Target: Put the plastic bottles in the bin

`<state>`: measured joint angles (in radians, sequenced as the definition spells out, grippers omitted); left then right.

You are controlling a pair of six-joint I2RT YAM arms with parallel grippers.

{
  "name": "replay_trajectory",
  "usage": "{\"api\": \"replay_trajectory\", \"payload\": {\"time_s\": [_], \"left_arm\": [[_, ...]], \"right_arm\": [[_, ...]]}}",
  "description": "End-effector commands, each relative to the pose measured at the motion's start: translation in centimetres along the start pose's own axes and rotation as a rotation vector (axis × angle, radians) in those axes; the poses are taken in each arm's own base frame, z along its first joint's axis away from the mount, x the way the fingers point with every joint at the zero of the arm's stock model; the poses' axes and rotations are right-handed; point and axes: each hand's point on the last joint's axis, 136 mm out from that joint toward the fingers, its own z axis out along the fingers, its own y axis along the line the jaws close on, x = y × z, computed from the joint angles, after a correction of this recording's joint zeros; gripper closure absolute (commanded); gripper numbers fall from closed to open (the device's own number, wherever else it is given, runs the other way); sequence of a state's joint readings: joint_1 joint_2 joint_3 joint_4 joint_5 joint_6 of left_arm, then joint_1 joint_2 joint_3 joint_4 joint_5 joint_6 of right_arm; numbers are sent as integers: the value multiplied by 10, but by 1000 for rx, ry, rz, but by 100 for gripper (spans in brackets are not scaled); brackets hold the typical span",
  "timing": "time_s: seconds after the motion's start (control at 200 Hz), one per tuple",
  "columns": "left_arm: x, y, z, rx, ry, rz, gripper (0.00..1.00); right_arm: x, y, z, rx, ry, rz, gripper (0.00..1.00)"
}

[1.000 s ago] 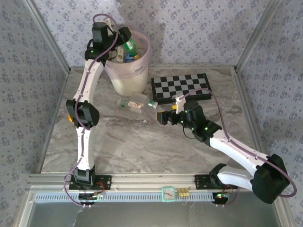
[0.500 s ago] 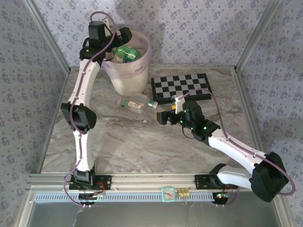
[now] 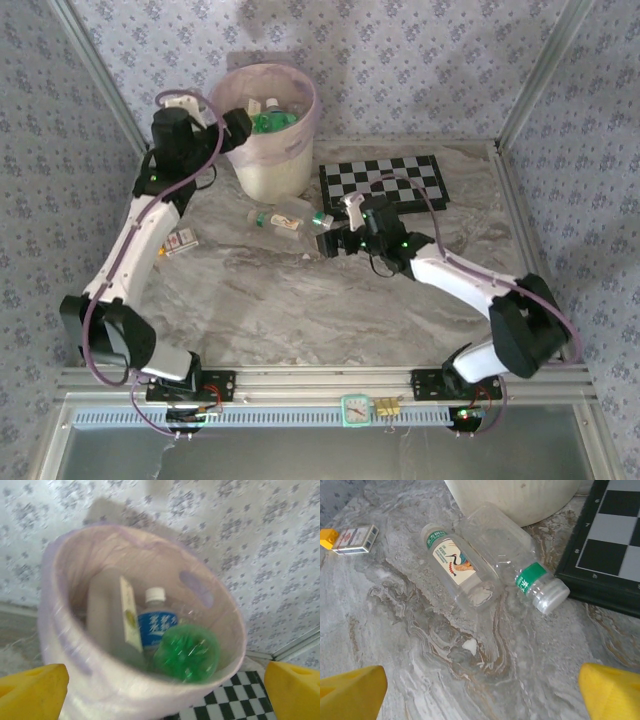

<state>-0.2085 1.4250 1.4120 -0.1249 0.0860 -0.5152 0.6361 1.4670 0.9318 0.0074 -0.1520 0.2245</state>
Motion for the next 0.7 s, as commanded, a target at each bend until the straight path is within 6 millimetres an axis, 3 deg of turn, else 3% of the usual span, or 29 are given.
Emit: {"api": "replay_trajectory", "payload": {"time_s": [0.0,0.155,0.17,0.19,0.35,0.5,0.695], "left_arm": [[13,10,-14,0,-32,-55,0],[82,50,-27,-76,59,-165,0],[87,54,-28,-84,64,-177,0],[97,60,-30,-96,78,-190,0],[155,98,-46,-196,150,-273,0],[192,128,-61,-285,171,-367,0],[221,149,-70,-342,161,-478,0]], "right_arm": [[-6,7,23,-54,53,-31,0],[-5,11,61,-99,125,-27,0],[-17,14,63,-105,107,-31,0],[-18,15,68,-110,112,-31,0],[-18,26,100,-148,156,-40,0],[-11,33,125,-153,200,-62,0],[-6,38,148,-116,240,-130,0]]}}
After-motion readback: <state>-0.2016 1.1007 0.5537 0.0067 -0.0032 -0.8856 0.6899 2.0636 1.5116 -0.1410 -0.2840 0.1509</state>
